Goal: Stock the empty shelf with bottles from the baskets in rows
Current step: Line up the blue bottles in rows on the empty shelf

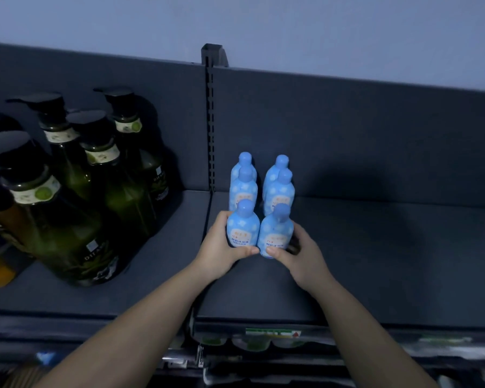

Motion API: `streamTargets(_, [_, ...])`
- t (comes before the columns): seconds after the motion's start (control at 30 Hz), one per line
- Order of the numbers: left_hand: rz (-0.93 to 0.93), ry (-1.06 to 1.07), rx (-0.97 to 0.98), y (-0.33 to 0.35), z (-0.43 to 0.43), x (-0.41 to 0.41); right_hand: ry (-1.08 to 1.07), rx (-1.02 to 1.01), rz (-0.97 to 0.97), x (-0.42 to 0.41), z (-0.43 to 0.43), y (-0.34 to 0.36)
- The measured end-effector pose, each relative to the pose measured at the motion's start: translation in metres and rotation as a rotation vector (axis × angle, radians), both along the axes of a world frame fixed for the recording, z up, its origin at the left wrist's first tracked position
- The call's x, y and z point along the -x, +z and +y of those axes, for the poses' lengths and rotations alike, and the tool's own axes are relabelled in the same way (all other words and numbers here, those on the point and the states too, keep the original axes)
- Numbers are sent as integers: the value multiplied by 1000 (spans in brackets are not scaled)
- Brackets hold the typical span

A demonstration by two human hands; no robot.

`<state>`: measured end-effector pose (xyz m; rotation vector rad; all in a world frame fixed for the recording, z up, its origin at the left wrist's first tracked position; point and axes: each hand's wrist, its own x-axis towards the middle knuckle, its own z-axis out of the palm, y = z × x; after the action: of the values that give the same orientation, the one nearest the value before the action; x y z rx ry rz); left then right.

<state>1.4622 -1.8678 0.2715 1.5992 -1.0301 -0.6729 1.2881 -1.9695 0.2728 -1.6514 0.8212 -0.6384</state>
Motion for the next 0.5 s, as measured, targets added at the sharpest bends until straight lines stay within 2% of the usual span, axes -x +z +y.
streamTargets(0.27, [-19,228,-22,1,-14,6,-31,127,77,-6,-14,-3])
streamTargets(0.5, [-51,307,-72,-1,-20,6,-52,200,76,-9,-20,-13])
